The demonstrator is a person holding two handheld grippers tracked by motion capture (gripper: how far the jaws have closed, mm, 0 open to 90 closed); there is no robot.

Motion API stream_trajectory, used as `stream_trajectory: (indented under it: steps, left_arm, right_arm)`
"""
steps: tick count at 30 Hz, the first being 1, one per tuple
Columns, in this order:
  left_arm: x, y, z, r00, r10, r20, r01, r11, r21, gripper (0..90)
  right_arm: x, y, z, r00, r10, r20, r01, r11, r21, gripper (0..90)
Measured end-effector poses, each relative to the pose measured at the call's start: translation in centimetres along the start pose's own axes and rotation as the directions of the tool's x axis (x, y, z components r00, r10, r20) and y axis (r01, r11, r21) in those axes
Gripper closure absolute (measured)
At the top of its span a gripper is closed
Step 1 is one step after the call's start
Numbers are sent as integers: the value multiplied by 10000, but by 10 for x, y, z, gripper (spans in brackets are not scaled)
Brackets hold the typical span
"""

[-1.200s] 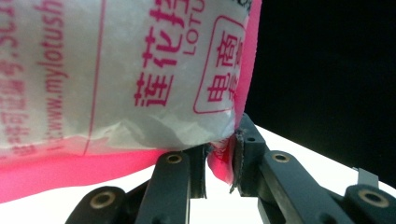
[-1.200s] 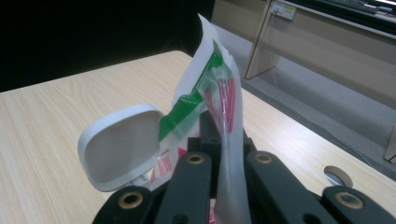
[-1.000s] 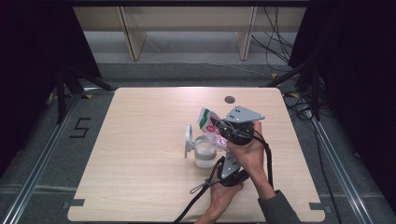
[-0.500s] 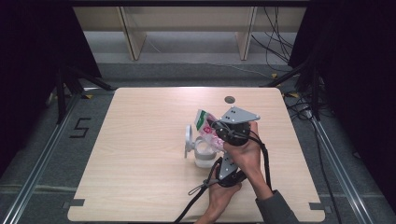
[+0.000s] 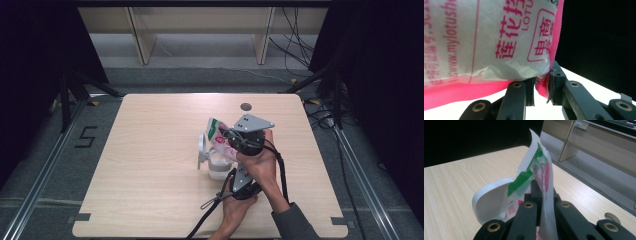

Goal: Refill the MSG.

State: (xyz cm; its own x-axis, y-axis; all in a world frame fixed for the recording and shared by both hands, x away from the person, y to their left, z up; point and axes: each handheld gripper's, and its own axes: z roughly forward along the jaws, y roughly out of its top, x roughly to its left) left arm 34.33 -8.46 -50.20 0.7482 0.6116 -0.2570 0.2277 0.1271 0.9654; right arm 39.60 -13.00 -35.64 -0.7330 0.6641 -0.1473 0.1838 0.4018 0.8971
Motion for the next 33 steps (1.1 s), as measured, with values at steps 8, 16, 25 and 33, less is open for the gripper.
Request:
stream_trajectory:
  steps: [8, 16, 25, 33]
  left_arm:
    - [0, 0, -1, 9999, 13, -119, -11, 9999, 145, 774]
    - [9, 2, -5, 9937, 1116, -114, -1098, 9884, 1049, 773]
    - [9, 2, -4, 9939, 1098, -75, -1086, 9894, 969, 774]
    - [10, 3, -4, 9940, 1090, -38, -1080, 9887, 1044, 774]
  right_arm:
    - [1, 0, 1, 10000, -85, -47, 86, 9999, 99, 900]
    - [1, 1, 2, 9998, -204, 58, 204, 9998, 53, 900]
    - [2, 0, 2, 10000, -79, -8, 79, 10000, 45, 899]
    - [2, 0, 4, 9993, -310, 205, 311, 9995, -49, 899]
